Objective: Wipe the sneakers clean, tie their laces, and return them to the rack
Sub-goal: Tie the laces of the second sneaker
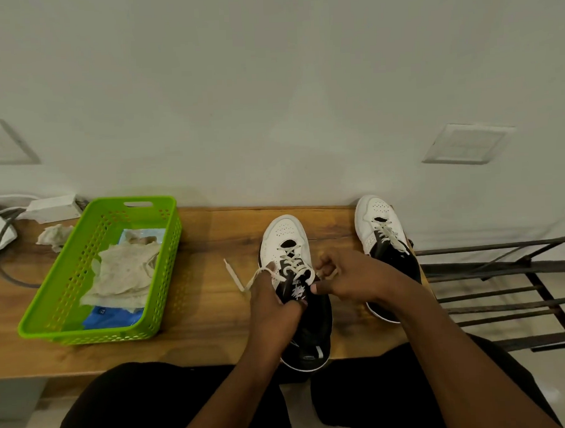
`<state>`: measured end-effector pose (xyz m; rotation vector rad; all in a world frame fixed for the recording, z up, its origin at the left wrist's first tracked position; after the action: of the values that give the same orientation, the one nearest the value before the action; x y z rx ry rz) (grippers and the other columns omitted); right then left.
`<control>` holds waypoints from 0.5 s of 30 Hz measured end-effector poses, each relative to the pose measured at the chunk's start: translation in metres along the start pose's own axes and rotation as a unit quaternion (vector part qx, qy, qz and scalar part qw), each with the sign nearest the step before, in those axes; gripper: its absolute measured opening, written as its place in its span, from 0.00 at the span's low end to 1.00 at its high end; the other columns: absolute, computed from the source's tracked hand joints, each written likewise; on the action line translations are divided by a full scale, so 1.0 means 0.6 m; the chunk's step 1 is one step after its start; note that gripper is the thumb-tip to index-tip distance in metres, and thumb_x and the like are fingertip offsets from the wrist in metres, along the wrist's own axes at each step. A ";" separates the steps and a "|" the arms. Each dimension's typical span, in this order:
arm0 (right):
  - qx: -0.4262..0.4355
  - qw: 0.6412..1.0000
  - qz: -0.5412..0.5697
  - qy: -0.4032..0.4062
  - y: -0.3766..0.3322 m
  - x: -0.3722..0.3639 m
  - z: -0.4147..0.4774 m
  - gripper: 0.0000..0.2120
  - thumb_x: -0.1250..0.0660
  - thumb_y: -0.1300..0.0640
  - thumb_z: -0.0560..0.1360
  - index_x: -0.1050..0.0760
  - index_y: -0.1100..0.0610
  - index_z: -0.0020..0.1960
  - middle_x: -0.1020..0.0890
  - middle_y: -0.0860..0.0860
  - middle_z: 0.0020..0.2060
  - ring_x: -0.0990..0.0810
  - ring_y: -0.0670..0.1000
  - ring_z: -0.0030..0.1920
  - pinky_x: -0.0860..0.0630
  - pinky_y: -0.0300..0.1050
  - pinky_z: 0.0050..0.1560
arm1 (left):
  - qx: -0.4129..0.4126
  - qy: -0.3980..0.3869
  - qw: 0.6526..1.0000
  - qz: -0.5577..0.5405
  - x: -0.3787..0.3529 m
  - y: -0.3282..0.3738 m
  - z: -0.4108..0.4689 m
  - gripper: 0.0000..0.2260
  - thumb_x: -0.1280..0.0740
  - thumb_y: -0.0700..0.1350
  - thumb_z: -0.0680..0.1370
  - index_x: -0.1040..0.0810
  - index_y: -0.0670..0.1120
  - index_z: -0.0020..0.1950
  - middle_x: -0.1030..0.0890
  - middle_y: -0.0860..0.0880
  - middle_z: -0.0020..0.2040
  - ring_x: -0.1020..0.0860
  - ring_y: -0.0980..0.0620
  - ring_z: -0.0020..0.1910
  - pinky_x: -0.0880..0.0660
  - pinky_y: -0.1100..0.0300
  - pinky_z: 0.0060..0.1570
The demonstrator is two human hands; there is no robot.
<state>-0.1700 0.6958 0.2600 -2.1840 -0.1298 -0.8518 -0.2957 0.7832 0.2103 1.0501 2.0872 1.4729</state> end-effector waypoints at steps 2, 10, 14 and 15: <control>0.017 1.000 -0.008 -0.011 -0.011 -0.003 -0.005 0.11 0.27 0.54 0.74 0.22 0.54 0.54 0.19 0.48 0.48 0.22 0.42 0.38 0.26 0.36 0.40 | -0.014 -0.003 0.999 -0.029 -0.003 0.006 0.002 0.26 0.32 0.32 0.72 0.27 0.61 0.59 0.20 0.59 0.56 0.21 0.59 0.57 0.21 0.52 0.58; 0.023 0.996 0.090 0.015 -0.013 0.011 -0.006 0.17 0.32 0.49 0.77 0.22 0.54 0.32 0.26 0.48 0.25 0.31 0.46 0.26 0.32 0.37 0.29 | -0.066 0.042 0.996 -0.038 0.022 0.012 0.014 0.26 0.40 0.28 0.71 0.16 0.54 0.56 0.15 0.58 0.48 0.16 0.53 0.52 0.17 0.51 0.53; 0.105 0.921 0.368 0.067 -0.042 0.054 -0.033 0.18 0.35 0.59 0.78 0.29 0.55 0.29 0.35 0.49 0.24 0.39 0.47 0.26 0.36 0.38 0.28 | -0.062 0.049 0.997 -0.024 0.028 0.029 0.001 0.28 0.43 0.25 0.73 0.18 0.51 0.60 0.26 0.71 0.50 0.29 0.74 0.51 0.31 0.83 0.41; 0.127 0.885 0.438 0.090 -0.044 0.072 -0.041 0.19 0.36 0.60 0.77 0.31 0.55 0.28 0.36 0.48 0.24 0.41 0.47 0.26 0.37 0.38 0.27 | -0.059 0.046 0.997 -0.031 0.027 0.029 0.000 0.28 0.44 0.25 0.73 0.18 0.50 0.62 0.27 0.68 0.50 0.30 0.73 0.50 0.33 0.84 0.39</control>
<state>-0.1593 0.6893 0.3147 -1.6281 0.7481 -0.4580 -0.2999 0.7987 0.2282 0.8813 2.0461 1.6211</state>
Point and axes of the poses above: each hand's wrist, its own z-axis towards the middle knuckle, its own x-axis out of the back of the hand, y = z × x, the point moved 7 cm from there along z, towards the middle knuckle
